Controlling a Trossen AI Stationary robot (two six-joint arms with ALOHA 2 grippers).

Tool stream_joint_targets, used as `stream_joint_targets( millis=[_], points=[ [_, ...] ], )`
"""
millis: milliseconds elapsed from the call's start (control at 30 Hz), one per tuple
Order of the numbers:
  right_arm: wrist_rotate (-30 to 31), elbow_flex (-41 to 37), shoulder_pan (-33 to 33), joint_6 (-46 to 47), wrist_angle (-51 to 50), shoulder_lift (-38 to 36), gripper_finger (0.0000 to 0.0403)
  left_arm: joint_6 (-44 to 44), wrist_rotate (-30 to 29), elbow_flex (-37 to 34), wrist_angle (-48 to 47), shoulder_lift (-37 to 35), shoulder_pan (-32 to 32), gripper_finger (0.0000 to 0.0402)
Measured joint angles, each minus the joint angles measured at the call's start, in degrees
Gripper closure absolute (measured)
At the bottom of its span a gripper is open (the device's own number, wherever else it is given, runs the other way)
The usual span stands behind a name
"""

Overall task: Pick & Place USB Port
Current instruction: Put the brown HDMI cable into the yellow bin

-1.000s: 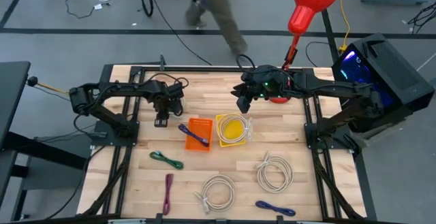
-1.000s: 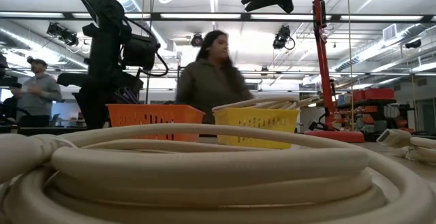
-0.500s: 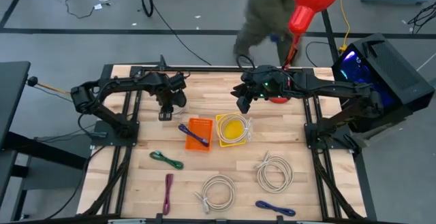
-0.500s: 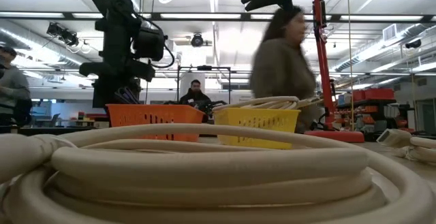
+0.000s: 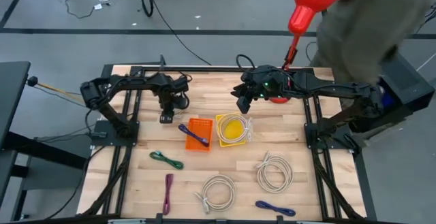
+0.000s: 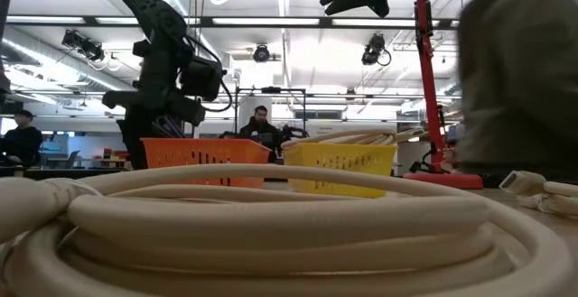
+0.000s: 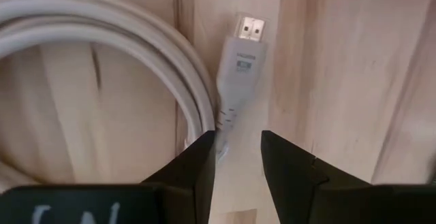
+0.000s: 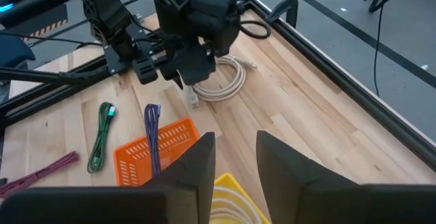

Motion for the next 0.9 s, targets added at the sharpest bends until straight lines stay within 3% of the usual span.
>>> stream_joint_targets(
  millis=[467,733,833,900],
  points=[
    [0.00,0.00,0.00,-0.01,-0.19,0.00,0.0293,0.91,-1.38,0.11,1.72,1.32,0.15,0.0278],
    [-0.06,0.00,0.04,1.06,-0.30,0.00,0.0293,0.47,-1.14,-1.14,7.91,4.01,0.07,0.0281],
    [-0.17,0.00,0.04,1.28,-0.34,0.00,0.0293,0.45,-1.79,-1.27,8.44,5.07,0.11,0.0306],
    [-0.17,0.00,0.02,1.28,-0.34,0.00,0.0293,0.49,-2.08,-1.27,8.53,5.12,0.13,0.0345]
  ],
)
